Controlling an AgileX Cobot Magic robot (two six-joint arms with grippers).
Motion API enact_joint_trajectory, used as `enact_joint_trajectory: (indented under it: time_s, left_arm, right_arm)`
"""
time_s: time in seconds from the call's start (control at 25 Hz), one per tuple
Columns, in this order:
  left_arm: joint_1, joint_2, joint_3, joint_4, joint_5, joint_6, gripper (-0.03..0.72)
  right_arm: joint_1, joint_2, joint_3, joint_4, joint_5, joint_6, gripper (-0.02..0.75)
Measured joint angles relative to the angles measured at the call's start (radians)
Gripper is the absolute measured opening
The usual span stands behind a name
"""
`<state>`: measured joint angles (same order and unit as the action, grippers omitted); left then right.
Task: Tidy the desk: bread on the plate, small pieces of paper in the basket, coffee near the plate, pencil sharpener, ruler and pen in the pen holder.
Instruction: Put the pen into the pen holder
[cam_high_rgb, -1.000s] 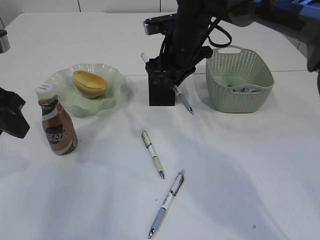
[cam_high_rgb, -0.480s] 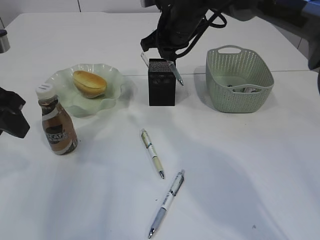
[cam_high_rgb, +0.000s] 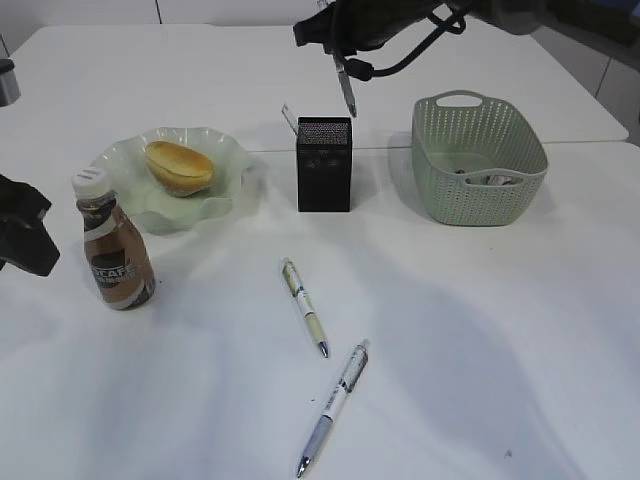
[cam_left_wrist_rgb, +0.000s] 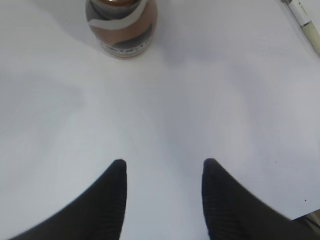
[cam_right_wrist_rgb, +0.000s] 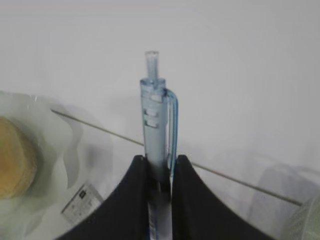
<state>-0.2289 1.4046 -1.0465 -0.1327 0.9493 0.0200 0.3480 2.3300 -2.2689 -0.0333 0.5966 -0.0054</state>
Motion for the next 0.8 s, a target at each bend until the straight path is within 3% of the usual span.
enact_joint_trajectory:
  time_s: [0.32,0.8]
  left_arm:
    - [0.000,0.000,0.000,0.000,-0.012,0.000,0.340]
    - [0.000,0.000,0.000,0.000,-0.019,0.000,0.340]
  right_arm:
    - [0.000,0.023,0.000,0.042,-0.123,-0.003,0.102]
    - [-0.009,0.090,0.000,0.087,-0.182,-0.003,0.102]
